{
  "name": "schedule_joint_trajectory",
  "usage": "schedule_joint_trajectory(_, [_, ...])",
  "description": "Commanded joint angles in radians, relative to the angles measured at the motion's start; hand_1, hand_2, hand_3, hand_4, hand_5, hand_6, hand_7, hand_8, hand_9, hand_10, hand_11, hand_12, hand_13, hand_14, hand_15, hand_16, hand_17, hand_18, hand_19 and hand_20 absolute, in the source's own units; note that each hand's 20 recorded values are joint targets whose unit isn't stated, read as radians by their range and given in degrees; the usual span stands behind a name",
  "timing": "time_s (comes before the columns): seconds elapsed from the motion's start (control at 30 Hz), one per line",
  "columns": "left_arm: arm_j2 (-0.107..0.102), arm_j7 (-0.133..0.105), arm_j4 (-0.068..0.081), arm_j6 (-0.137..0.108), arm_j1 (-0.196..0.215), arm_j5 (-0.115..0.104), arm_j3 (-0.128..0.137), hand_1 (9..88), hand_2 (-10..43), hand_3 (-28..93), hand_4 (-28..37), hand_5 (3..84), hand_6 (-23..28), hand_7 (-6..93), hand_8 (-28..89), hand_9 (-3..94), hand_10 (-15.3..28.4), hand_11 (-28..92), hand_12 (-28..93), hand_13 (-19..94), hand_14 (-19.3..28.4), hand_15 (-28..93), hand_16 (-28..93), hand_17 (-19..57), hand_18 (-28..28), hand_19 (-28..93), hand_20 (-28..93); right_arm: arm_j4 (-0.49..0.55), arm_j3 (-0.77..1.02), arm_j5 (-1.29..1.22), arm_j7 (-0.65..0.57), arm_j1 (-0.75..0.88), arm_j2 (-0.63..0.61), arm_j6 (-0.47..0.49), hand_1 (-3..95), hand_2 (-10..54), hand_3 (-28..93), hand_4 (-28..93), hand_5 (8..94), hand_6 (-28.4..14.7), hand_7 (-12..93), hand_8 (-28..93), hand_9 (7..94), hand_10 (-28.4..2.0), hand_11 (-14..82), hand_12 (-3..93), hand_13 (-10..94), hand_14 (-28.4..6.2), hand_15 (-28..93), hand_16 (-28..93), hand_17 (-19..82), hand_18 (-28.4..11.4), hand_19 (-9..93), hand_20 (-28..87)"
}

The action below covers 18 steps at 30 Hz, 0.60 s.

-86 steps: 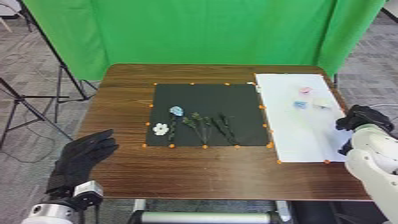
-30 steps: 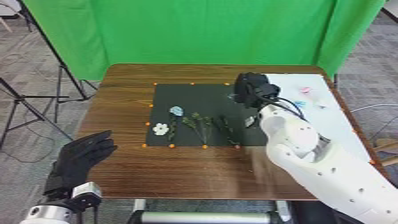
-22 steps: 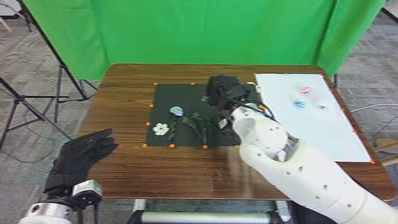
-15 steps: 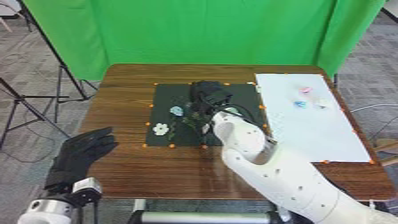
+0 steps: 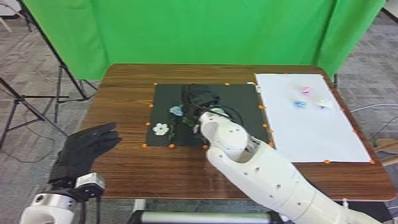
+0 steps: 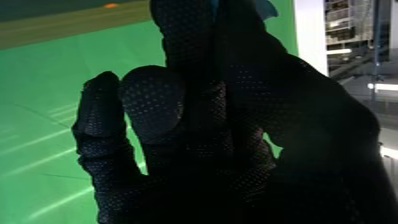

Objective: Arrange flowers

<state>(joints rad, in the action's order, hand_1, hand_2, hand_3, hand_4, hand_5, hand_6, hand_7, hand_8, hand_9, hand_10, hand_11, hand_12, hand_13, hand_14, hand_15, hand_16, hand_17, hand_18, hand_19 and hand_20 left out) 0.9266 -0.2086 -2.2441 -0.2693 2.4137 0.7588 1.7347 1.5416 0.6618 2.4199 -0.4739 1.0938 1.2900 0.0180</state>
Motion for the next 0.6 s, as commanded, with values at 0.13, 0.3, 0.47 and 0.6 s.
schedule_joint_trajectory(0.13, [0.001,-0.023,0.004,0.009,0.005,-0.039,-0.009,30.5,6.3,80,-9.5,50.7,16.2,15.0,-8,42.4,23.1,41,10,31,28.4,63,-13,-6.8,22.8,63,16,-0.009,0.025,0.027,-0.011,0.017,-0.004,0.047,54.0,-9.5,76,-28,79.5,0.6,23,1,90.2,-7.6,15.4,35.9,66,-7.2,74,33,26,-22.7,85,36])
schedule_joint_trajectory(0.3, [-0.002,-0.024,0.002,0.009,0.014,-0.033,-0.002,30.5,6.4,80,-9.6,50.7,16.1,15.0,-8,42.5,23.0,42,10,32,28.4,63,-13,-6.8,22.8,63,16,0.006,0.029,-0.008,0.004,0.031,-0.003,0.042,49.0,-9.5,77,-28,77.0,0.0,24,0,86.0,-7.7,15.8,34.9,64,-8.5,75,30,24,-22.7,84,37])
schedule_joint_trajectory(0.47, [0.002,-0.017,0.003,0.014,0.007,-0.028,-0.005,30.7,6.2,80,-9.3,50.8,16.1,15.1,-8,42.5,23.0,42,10,31,28.4,63,-13,-6.8,22.8,63,16,0.008,0.033,0.008,0.015,0.033,-0.003,0.068,46.3,-9.5,78,-28,74.2,-0.6,24,0,82.0,-8.6,18.6,32.7,62,-9.1,76,28,23,-22.7,83,38])
schedule_joint_trajectory(0.6, [0.003,-0.016,0.003,0.014,0.008,-0.029,-0.005,30.9,5.7,80,-8.8,50.8,16.1,15.1,-8,42.8,23.0,42,10,31,28.4,63,-13,-6.8,22.8,63,16,0.008,0.039,0.018,0.015,0.032,0.004,0.092,44.1,-9.5,80,-28,72.3,-1.0,24,-1,78.4,-9.2,22.2,29.2,60,-9.4,76,27,22,-22.8,82,39])
